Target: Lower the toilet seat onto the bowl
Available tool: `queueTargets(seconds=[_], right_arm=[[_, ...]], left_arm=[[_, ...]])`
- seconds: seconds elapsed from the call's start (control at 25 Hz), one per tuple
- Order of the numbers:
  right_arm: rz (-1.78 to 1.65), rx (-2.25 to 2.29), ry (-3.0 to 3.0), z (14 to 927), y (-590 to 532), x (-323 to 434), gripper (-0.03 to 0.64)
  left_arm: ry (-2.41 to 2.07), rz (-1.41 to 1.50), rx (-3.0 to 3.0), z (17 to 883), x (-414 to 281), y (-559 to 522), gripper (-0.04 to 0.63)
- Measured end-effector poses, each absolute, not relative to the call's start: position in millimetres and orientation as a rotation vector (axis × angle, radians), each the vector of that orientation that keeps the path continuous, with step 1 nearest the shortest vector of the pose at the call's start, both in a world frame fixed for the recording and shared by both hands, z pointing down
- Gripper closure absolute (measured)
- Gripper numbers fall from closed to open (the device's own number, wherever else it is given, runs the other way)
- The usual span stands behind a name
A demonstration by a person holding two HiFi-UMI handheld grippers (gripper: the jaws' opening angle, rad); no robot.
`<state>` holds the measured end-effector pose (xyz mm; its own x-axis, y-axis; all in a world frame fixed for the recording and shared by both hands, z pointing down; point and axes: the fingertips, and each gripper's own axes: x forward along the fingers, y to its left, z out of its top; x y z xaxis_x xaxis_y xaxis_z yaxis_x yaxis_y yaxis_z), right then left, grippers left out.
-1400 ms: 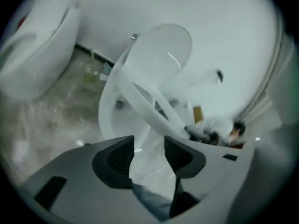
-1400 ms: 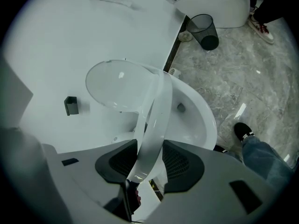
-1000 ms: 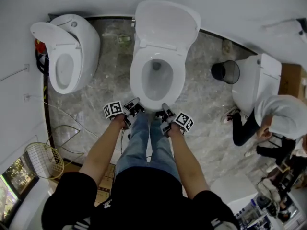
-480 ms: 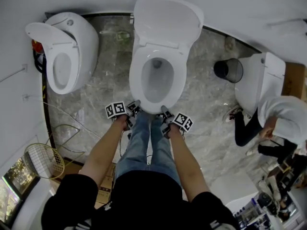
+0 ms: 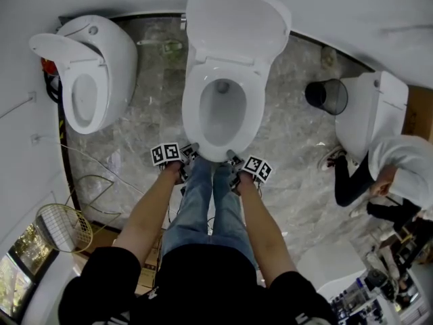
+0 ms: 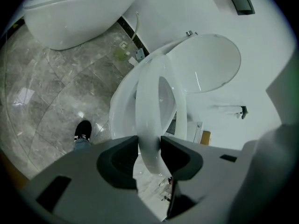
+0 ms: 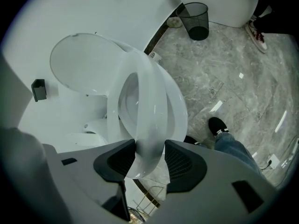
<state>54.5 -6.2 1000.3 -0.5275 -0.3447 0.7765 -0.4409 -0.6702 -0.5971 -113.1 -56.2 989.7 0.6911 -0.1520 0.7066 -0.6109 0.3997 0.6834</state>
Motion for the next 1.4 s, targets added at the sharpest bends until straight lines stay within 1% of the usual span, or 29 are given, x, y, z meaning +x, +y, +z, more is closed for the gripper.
queueTargets(seconds=[0.6,0.64,0.68,0.76,0.8,0.84,1.0,1.12,1.24,1.4], right_arm=[[2.195,1.447,-1.11,1032,5,57,0.406],[2.166,1.443,-1.111,1032,5,58,0.419],[2.124,1.439,-1.114,1031,4,60,0.446],[2.015,1.441,-1.129,1023,6,69,0.535],[1.966,1.445,-1.147,1016,6,73,0.561],[1.932,1.453,-1.172,1007,6,77,0.575],[1.905,1.551,-1.32,954,-15,91,0.591],[1.834,1.612,-1.45,901,-32,102,0.597],[1.637,1.656,-1.644,839,-69,117,0.598],[1.299,1.75,-1.881,742,-105,129,0.598]], left_arm=[[-0.832,0.504,1.118,1025,-118,-47,0.452],[-0.84,0.521,1.116,1025,-119,-48,0.462],[-0.851,0.537,1.114,1024,-121,-49,0.481],[-0.87,0.555,1.116,1018,-126,-49,0.488],[-0.876,0.553,1.118,1012,-129,-49,0.488],[-0.879,0.544,1.121,1003,-131,-48,0.488],[-0.864,0.499,1.227,950,-129,-56,0.512],[-0.861,0.554,1.377,898,-126,-60,0.546],[-0.888,0.545,1.565,839,-114,-90,0.566],[-0.926,0.391,1.764,752,-100,-123,0.584]])
